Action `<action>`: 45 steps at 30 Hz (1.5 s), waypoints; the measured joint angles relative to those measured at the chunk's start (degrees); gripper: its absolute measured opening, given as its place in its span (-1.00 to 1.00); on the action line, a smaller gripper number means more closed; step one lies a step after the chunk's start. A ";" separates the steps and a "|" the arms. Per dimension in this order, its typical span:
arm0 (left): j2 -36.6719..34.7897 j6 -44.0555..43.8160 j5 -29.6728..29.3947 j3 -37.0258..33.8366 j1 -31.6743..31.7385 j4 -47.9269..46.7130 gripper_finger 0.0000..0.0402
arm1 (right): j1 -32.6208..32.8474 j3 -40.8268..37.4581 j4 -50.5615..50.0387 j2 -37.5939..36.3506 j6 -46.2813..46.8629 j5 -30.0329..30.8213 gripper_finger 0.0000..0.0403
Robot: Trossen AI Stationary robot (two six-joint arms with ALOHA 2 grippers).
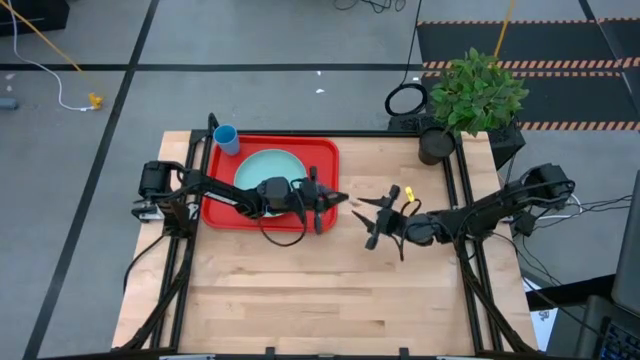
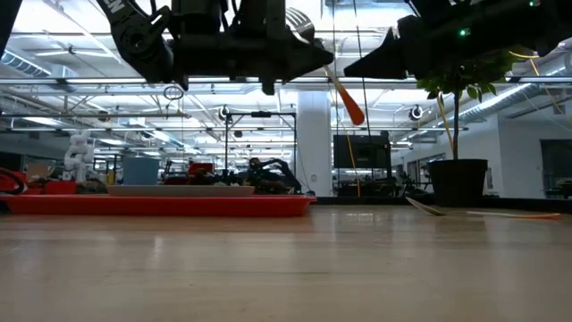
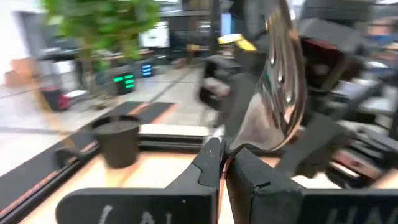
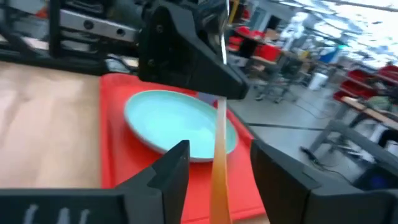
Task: Pick and place plate/cup/fork/spoon on tray
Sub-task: Put the orange fork on the red serving tray to the right of the blue plate
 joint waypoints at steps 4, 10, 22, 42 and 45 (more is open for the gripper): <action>0.00 -4.08 -7.42 0.00 -0.01 0.10 -0.96 | -0.35 0.01 0.01 0.05 -0.51 2.88 -0.29; 0.00 -9.99 -16.15 0.00 -0.87 1.42 -0.93 | -2.08 0.02 0.56 2.81 -1.77 3.07 -0.38; 0.00 -14.12 -23.46 0.00 -2.74 2.37 -0.97 | -3.73 0.02 12.28 12.18 -8.51 9.63 -0.07; 0.00 -21.27 -27.72 0.02 -3.13 2.25 -0.97 | -6.05 0.05 10.85 13.15 -12.32 7.32 -0.20; 0.00 -22.43 -27.67 0.02 -3.23 2.19 -0.96 | -6.31 0.07 10.83 13.14 -13.51 5.76 -0.20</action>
